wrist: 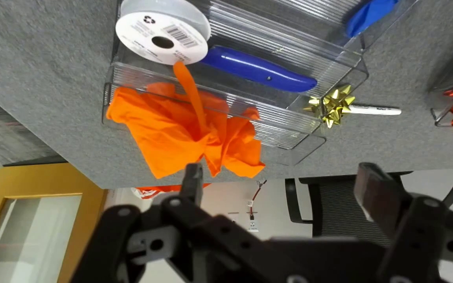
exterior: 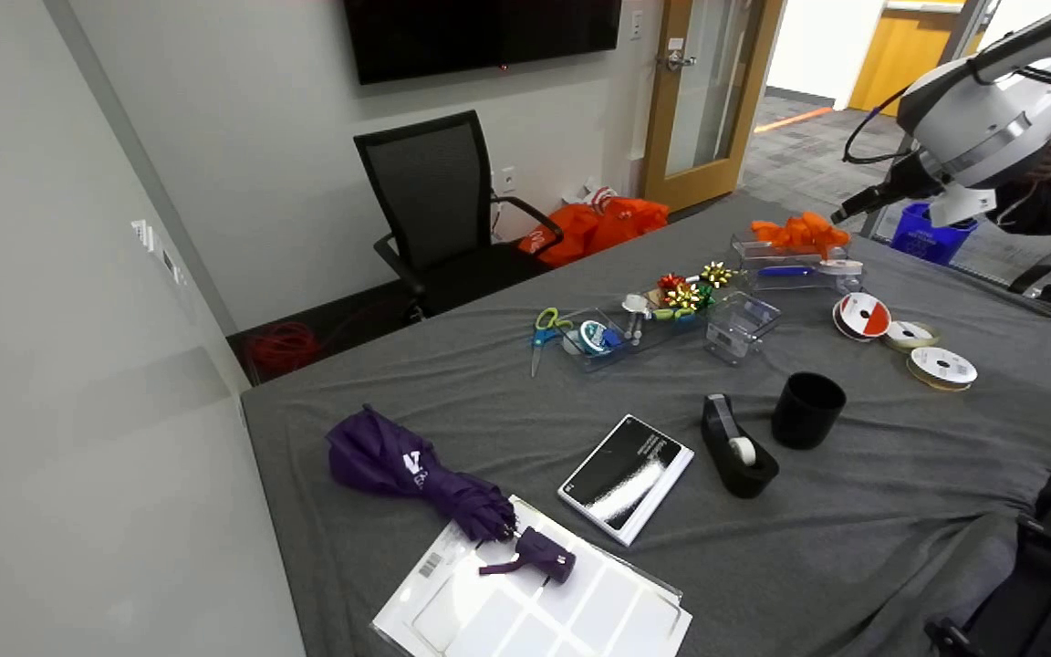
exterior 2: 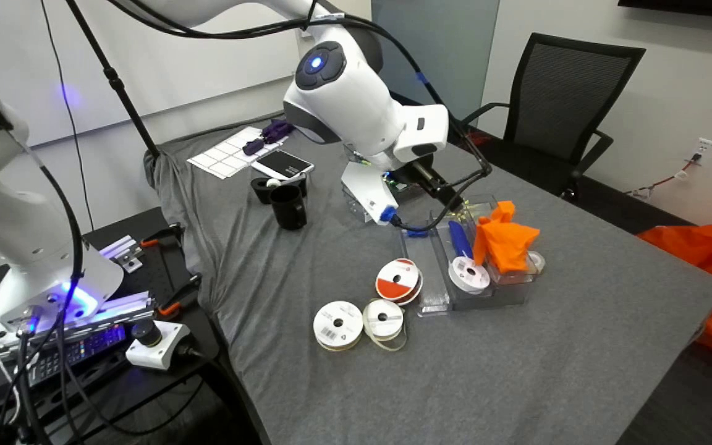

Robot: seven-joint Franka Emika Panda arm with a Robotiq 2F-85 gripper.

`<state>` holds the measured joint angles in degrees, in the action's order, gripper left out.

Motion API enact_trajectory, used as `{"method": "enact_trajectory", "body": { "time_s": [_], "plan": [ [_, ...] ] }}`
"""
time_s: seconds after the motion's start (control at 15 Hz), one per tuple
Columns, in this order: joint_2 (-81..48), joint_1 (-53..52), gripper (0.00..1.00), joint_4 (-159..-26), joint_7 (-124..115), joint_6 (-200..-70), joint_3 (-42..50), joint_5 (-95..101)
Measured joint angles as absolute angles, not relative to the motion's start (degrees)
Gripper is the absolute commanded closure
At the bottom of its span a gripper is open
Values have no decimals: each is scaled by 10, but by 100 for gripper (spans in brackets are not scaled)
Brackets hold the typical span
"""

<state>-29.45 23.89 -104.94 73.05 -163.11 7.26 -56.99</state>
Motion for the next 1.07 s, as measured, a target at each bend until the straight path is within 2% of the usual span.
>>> {"method": "enact_trajectory", "body": {
  "time_s": [0.53,0.87,0.93,1.0,1.07],
  "plan": [
    [-307,252,0,-1077,631,-1641,76,-620],
    [-358,219,0,-1096,501,-1739,88,-622],
    [-373,202,25,-1100,467,-1762,97,-622],
    [-386,184,26,-1103,436,-1780,107,-622],
    [-397,166,34,-1107,409,-1789,117,-622]
  ]
}}
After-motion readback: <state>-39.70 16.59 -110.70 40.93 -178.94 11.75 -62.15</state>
